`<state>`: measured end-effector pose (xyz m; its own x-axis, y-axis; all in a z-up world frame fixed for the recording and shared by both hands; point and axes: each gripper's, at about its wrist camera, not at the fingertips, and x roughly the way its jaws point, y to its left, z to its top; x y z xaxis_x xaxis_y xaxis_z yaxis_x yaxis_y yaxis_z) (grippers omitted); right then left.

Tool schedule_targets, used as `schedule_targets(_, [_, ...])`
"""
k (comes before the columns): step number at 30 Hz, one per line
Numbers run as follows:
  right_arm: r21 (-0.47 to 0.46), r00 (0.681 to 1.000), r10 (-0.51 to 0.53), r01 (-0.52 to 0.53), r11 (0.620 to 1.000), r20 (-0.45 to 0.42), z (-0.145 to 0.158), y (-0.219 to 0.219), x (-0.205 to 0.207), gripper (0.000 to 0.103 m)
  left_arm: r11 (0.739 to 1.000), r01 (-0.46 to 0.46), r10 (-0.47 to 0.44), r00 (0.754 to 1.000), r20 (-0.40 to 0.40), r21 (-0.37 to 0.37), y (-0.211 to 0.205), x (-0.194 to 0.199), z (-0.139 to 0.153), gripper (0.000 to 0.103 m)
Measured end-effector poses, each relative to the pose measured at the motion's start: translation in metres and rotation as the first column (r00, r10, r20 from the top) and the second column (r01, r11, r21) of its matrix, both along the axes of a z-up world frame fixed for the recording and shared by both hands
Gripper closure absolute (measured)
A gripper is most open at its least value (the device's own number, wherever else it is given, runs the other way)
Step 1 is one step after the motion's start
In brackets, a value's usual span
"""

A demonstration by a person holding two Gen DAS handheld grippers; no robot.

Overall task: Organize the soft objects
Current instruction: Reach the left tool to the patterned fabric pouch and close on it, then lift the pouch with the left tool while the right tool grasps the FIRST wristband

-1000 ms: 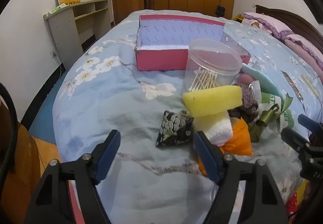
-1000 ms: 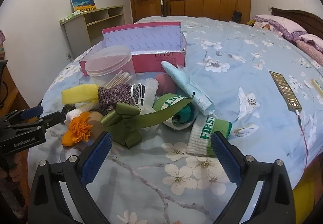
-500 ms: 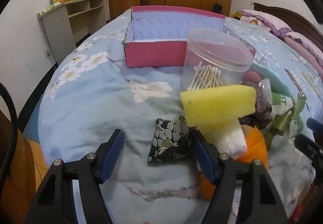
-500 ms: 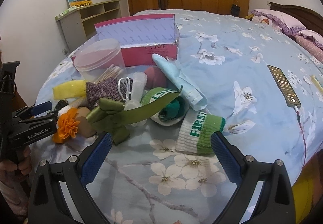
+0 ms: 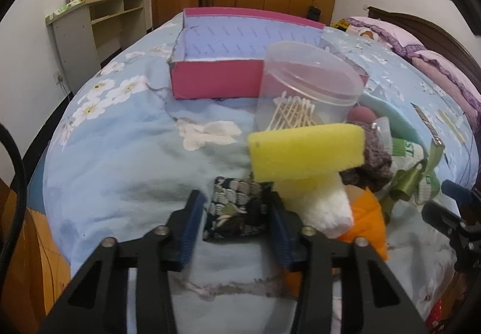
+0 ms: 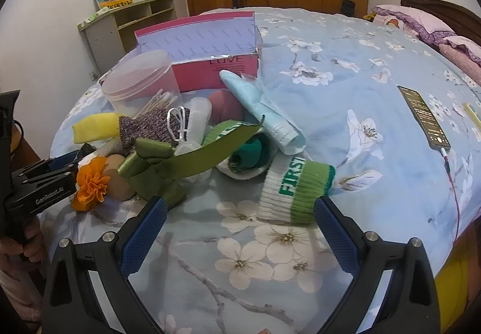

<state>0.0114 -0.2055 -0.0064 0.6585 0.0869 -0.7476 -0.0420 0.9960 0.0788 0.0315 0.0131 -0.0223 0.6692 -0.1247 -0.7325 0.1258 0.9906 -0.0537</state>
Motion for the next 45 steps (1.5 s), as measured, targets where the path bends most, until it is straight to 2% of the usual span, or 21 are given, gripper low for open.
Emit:
schedule_targets(11, [0.019,0.999,-0.042,0.042,0.999,-0.015,-0.004,-0.016,0.000,0.002,1.000,0.009,-0.008,1.000,0.021,-0.011,0.005,-0.015,0.009,0.065])
schedule_targets(14, [0.024,0.998,-0.051,0.051,0.998,-0.023,-0.008,-0.019,0.003,0.002,1.000,0.008,-0.008,1.000,0.005,0.023,0.000,-0.013,0.002,0.064])
schedule_targets(20, [0.039,0.996,-0.073,0.075,0.996,-0.052,-0.016,-0.027,0.012,0.004,0.999,-0.012,0.012,1.000,-0.008,0.031,0.000,-0.010,-0.008,0.062])
schedule_targets(25, [0.027,0.993,-0.099,0.101,0.995,-0.068,-0.027,-0.033,0.022,0.011,1.000,-0.018,0.017,0.999,-0.040,-0.016,0.007,-0.006,-0.015,0.058])
schedule_targets(31, [0.006,0.993,-0.095,0.096,0.995,-0.064,-0.036,-0.032,0.026,0.012,0.999,-0.014,0.014,1.000,-0.012,0.033,0.001,-0.009,-0.017,0.057])
schedule_targets(37, [-0.011,0.993,-0.105,0.105,0.994,-0.051,-0.039,-0.028,0.026,0.012,1.000,-0.020,0.020,1.000,-0.003,0.000,0.005,-0.011,-0.017,0.058])
schedule_targets(40, [0.003,0.991,-0.128,0.128,0.992,-0.041,-0.037,-0.031,0.022,0.021,1.000,-0.025,0.025,1.000,0.004,-0.009,0.006,-0.015,-0.015,0.058])
schedule_targets(45, [0.042,0.987,-0.157,0.158,0.986,-0.024,-0.033,-0.042,0.019,0.049,1.000,-0.021,0.021,1.000,-0.004,0.007,0.005,-0.014,-0.011,0.060])
